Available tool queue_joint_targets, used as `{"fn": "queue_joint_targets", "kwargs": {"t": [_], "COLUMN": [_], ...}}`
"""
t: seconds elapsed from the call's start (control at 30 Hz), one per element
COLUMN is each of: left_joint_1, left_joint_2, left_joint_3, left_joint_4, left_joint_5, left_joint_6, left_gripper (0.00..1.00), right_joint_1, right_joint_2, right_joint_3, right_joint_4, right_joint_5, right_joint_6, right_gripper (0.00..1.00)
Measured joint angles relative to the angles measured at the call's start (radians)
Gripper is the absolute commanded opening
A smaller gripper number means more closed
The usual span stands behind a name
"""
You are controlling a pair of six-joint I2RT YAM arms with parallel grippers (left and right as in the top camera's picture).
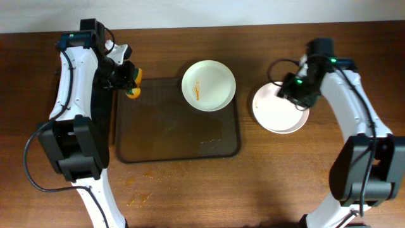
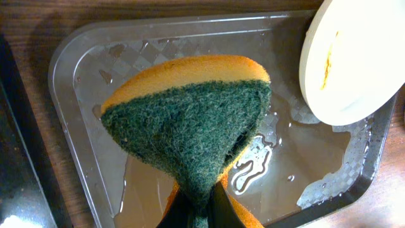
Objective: Clean dirty plates on tray and stack at the side
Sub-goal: 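Release the plate and grip the last white plate on the tray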
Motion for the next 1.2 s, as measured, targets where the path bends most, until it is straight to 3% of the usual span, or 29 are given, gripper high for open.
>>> {"fn": "queue_joint_targets", "kwargs": {"t": [0.33,0.57,0.97,1.2], "left_joint_1": [-0.022,-0.023,-0.023,-0.023], "left_joint_2": [0.000,0.000,0.000,0.000], "left_joint_3": [0.000,0.000,0.000,0.000], "left_joint_4": [0.016,0.024,0.024,0.024], "left_joint_5": [0.000,0.000,0.000,0.000], "left_joint_6": [0.000,0.000,0.000,0.000], "left_gripper": [0.00,0.01,0.01,0.00], "right_joint_1": [0.309,0.412,0.426,0.520], "right_joint_2": [0.011,0.144,0.253,0.253], "right_joint_3": [0.005,0.006,0.006,0.008], "right_joint_4": [0.171,0.179,0.155,0.080], "right_joint_5": [0.076,0.181,0.081,0.011], "right_joint_6": [0.279,0.426,0.449,0.412], "right_gripper": [0.45,0.46,0.41,0.39]}}
